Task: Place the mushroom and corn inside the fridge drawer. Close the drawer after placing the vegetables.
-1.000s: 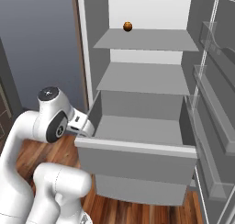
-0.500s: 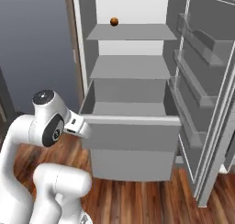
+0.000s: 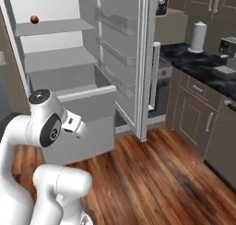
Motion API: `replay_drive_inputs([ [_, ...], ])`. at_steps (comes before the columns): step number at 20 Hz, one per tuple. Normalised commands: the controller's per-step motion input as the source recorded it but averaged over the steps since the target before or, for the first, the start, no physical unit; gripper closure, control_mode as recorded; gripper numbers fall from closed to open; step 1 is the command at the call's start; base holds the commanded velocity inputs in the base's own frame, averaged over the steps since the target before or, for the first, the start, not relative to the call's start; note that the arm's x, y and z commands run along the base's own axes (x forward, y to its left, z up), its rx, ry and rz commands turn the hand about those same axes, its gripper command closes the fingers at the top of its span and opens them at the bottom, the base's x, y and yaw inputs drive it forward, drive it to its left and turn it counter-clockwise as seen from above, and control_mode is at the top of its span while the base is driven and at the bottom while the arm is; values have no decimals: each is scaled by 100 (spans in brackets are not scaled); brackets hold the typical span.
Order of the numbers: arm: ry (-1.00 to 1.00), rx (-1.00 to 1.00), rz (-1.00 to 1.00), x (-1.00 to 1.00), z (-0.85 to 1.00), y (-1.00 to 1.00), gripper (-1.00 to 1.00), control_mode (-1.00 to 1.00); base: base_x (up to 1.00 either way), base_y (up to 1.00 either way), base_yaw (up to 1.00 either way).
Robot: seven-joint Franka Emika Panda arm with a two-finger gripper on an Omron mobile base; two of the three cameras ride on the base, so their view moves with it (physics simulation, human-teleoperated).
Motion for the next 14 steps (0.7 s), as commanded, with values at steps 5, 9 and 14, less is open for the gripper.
replay_drive_inputs([
  [5,0,0,0,0,0,0,-100,100,8,-66,-86],
  [9,0,0,0,0,0,0,-100,100,26,-84,-79],
  [14,0,0,0,0,0,0,-100,100,62,-69,-69],
])
